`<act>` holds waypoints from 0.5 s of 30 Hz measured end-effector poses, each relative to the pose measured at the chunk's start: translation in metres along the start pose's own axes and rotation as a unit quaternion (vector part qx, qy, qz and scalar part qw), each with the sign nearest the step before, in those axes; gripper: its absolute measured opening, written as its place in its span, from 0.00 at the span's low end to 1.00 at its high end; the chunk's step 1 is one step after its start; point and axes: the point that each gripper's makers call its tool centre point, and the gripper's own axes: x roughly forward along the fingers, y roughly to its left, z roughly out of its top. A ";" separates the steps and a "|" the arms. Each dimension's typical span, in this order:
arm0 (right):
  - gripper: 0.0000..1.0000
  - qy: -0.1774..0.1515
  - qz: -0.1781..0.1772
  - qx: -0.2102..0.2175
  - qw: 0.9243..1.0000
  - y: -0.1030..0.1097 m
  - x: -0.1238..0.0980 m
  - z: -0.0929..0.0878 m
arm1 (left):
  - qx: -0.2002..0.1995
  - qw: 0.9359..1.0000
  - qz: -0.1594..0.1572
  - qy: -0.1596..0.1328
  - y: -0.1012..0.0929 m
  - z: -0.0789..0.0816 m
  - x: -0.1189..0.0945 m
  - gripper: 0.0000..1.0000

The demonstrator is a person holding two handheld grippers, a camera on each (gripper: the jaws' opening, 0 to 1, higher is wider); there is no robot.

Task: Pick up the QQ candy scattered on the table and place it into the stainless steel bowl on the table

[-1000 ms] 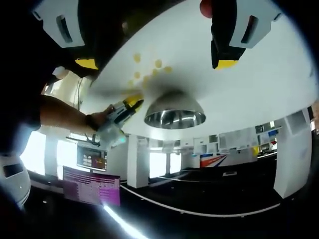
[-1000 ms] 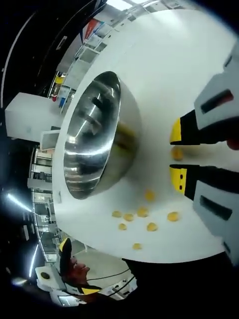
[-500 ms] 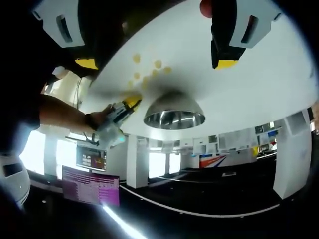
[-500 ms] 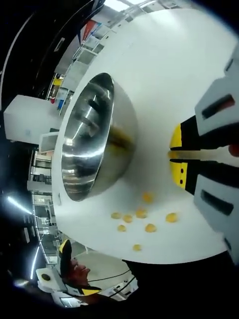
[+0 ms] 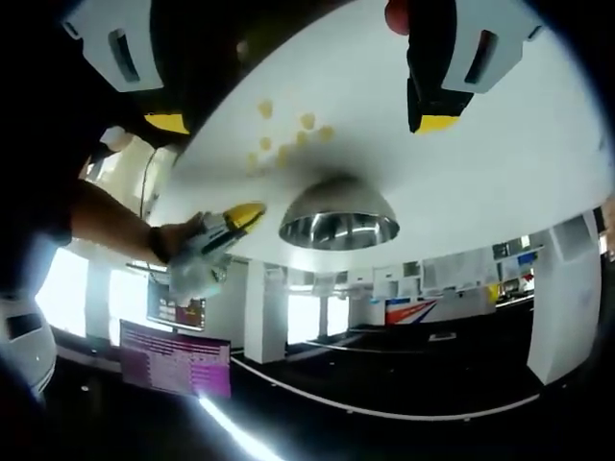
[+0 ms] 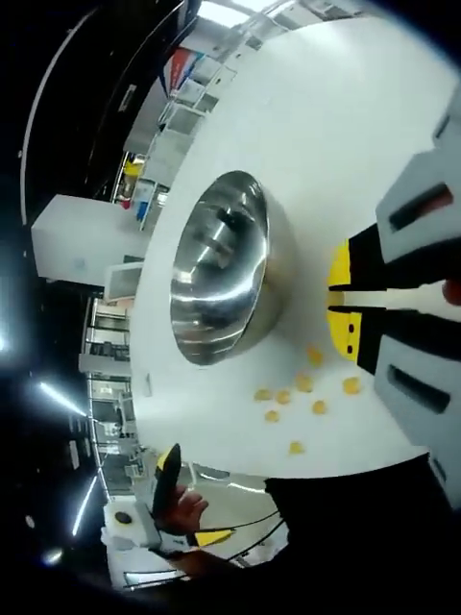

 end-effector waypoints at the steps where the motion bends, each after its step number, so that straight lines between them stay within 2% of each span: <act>1: 0.07 -0.009 -0.003 0.004 1.000 0.001 -0.006 0.003 | 0.000 1.000 -0.001 -0.001 0.000 0.000 0.001 0.91; 4: 0.07 -0.047 -0.012 0.025 0.999 0.004 -0.030 0.015 | -0.002 1.000 -0.002 -0.001 0.001 0.000 0.004 0.91; 9: 0.07 -0.083 -0.029 0.038 0.995 0.008 -0.061 0.022 | -0.002 1.000 -0.005 0.001 0.001 0.002 0.011 0.91; 15: 0.07 -0.136 -0.052 0.062 0.987 0.006 -0.095 0.028 | 0.001 1.000 -0.010 -0.002 0.000 0.011 0.018 0.91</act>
